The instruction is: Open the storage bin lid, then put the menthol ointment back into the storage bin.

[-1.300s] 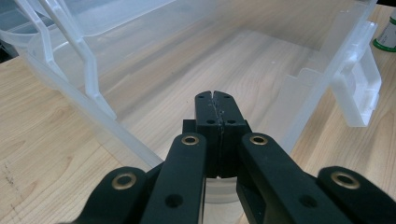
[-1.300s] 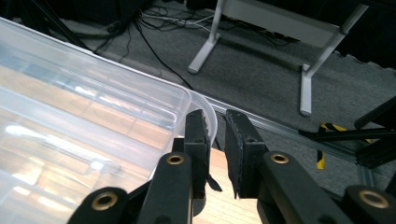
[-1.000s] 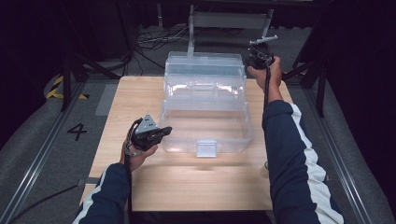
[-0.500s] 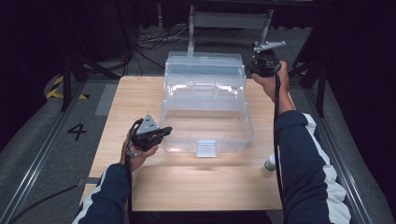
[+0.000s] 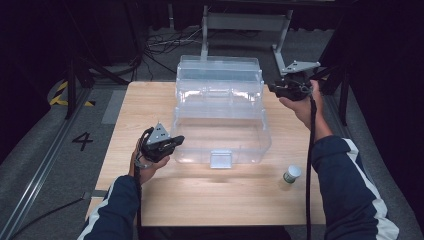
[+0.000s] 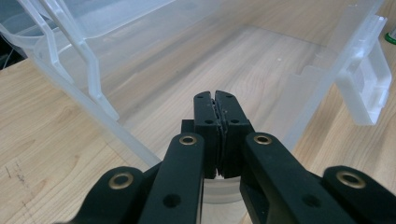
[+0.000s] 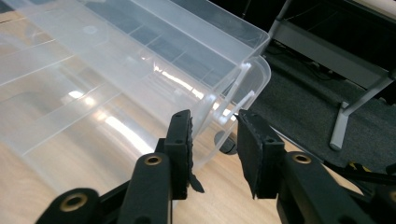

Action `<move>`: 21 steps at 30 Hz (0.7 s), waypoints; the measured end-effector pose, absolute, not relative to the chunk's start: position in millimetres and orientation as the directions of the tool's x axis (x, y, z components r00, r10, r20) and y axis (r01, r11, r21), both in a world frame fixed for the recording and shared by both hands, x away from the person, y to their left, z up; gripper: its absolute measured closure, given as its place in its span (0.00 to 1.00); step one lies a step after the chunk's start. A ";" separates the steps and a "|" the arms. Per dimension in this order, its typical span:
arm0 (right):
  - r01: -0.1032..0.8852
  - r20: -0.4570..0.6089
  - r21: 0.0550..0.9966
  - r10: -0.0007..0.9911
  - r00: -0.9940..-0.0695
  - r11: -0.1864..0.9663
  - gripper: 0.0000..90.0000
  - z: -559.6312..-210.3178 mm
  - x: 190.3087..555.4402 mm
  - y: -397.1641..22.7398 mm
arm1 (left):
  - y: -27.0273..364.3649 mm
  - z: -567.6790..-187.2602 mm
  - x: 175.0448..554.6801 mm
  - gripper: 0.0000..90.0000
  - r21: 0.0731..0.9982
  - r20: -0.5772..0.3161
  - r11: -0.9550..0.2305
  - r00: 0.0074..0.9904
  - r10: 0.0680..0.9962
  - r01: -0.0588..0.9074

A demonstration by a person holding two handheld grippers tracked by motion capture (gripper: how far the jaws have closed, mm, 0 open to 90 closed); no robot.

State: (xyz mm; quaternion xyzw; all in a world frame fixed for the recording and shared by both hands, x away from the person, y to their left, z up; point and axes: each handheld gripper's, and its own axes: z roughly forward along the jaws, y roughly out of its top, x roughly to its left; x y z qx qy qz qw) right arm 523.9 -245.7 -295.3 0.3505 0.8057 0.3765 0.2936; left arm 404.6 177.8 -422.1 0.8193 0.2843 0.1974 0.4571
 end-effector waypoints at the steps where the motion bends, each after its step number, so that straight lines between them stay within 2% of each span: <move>1: 0.343 -0.206 0.815 0.787 -0.582 0.467 0.73 -295.2 519.5 -248.6 | 177.6 -422.0 404.5 0.98 0.861 0.066 -0.422 0.759 0.648 0.285; 17: 0.322 -0.198 0.818 0.759 -0.620 0.476 0.69 -308.3 469.5 -280.9 | 172.8 -419.1 400.9 0.84 0.847 0.107 -0.454 0.746 0.657 0.278; 19: 0.323 -0.190 0.818 0.755 -0.627 0.475 0.67 -313.7 463.7 -285.4 | 172.8 -418.4 400.0 0.79 0.848 0.111 -0.452 0.740 0.664 0.278; 21: 0.333 -0.176 0.817 0.754 -0.633 0.471 0.64 -321.7 457.4 -291.0 | 175.4 -415.0 398.2 0.66 0.864 0.091 -0.413 0.717 0.691 0.287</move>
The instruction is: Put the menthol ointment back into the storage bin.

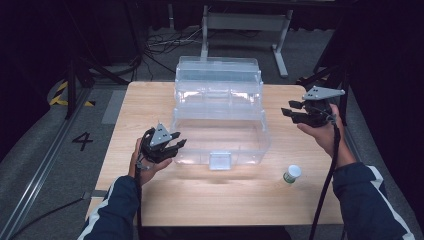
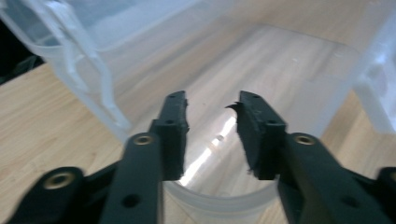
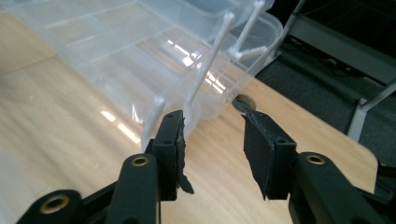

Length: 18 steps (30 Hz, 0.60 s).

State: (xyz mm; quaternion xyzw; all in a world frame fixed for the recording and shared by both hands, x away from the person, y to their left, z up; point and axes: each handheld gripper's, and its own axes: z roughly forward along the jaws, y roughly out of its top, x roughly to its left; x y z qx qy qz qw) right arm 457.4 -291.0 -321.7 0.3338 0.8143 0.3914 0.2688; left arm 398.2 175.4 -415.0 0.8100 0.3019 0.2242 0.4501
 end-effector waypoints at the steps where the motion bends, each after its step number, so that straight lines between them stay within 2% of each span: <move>1: 0.338 -0.174 0.815 0.755 -0.632 0.470 0.63 -324.4 455.4 -292.9 | 175.4 -415.0 398.2 0.57 0.864 0.091 -0.413 0.717 0.691 0.287; 2: 0.338 -0.174 0.815 0.755 -0.632 0.470 0.63 -324.4 455.4 -292.9 | 178.1 -413.6 397.8 0.57 0.873 0.066 -0.390 0.722 0.689 0.292; 18: 0.334 -0.139 0.834 0.753 -0.643 0.439 0.59 -341.7 425.2 -313.7 | 190.7 -405.0 382.9 0.39 0.879 0.088 -0.391 0.714 0.695 0.272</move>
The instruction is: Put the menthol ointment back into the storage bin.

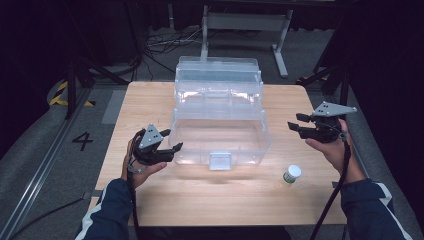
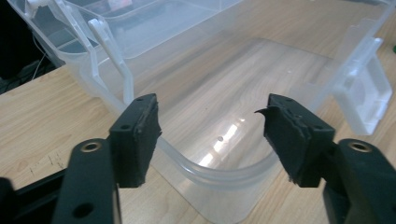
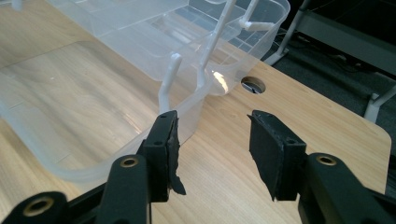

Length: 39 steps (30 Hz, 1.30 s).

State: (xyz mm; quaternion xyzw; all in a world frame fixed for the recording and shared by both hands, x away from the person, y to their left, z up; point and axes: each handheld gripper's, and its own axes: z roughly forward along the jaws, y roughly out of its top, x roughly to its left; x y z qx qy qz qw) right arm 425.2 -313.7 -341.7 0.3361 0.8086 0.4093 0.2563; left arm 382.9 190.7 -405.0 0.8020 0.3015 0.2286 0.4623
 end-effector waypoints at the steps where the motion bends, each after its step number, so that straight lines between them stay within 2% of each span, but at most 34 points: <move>1: 0.335 -0.137 0.835 0.753 -0.644 0.437 0.59 -342.9 423.3 -315.4 | 191.9 -404.8 381.6 0.38 0.878 0.091 -0.394 0.712 0.696 0.272; 6: 0.341 -0.132 0.832 0.753 -0.644 0.438 0.58 -347.7 415.5 -321.7 | 196.6 -405.5 375.1 0.35 0.868 0.098 -0.411 0.715 0.692 0.278; 25: 0.366 -0.098 0.825 0.747 -0.658 0.431 0.55 -370.4 384.8 -340.4 | 200.0 -423.1 369.6 0.35 0.820 0.097 -0.475 0.741 0.664 0.318; 39: 0.394 -0.065 0.799 0.717 -0.694 0.454 0.46 -396.3 358.3 -342.8 | 212.7 -457.6 356.0 0.30 0.724 0.077 -0.563 0.764 0.641 0.399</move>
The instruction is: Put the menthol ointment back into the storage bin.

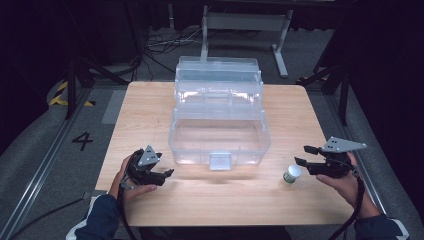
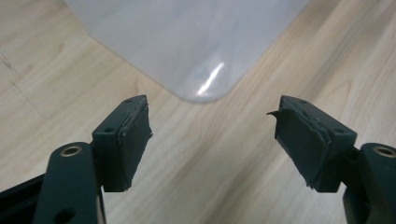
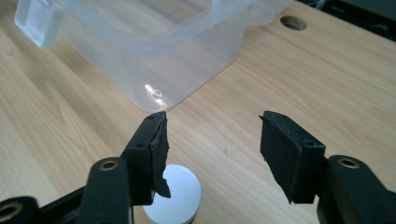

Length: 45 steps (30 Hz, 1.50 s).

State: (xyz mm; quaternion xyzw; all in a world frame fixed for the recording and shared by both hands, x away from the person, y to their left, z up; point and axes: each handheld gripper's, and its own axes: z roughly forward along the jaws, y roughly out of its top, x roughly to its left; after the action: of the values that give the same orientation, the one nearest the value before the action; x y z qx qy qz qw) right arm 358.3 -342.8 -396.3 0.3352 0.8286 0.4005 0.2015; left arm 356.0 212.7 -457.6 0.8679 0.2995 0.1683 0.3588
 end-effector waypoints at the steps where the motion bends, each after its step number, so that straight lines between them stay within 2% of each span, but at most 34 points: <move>1: 0.398 -0.064 0.794 0.715 -0.697 0.459 0.45 -398.2 357.5 -342.6 | 214.0 -459.7 354.8 0.29 0.719 0.076 -0.567 0.765 0.639 0.402; 12: 0.437 -0.029 0.742 0.675 -0.737 0.508 0.40 -408.9 351.2 -336.9 | 224.5 -476.9 342.9 0.27 0.678 0.038 -0.577 0.763 0.645 0.455; 18: 0.464 -0.012 0.699 0.657 -0.754 0.544 0.40 -414.6 350.9 -334.1 | 231.2 -480.8 344.0 0.26 0.693 -0.001 -0.545 0.757 0.653 0.472; 31: 0.520 0.015 0.524 0.604 -0.797 0.674 0.40 -422.3 365.7 -321.6 | 231.8 -481.8 343.7 0.25 0.699 -0.009 -0.538 0.758 0.653 0.472; 36: 0.523 0.021 0.414 0.566 -0.824 0.745 0.39 -421.4 375.1 -308.4 | 231.8 -481.8 343.9 0.25 0.699 -0.009 -0.538 0.758 0.652 0.471; 45: 0.525 0.021 0.320 0.548 -0.836 0.789 0.43 -424.6 388.9 -290.8 | 231.9 -481.8 343.9 0.25 0.699 -0.008 -0.539 0.759 0.651 0.470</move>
State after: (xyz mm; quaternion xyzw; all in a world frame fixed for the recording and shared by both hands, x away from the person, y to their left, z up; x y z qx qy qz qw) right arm 388.9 -290.8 -424.6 0.2837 0.9450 0.1584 0.0364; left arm 343.9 231.9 -481.8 0.8680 0.3229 0.1276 0.3550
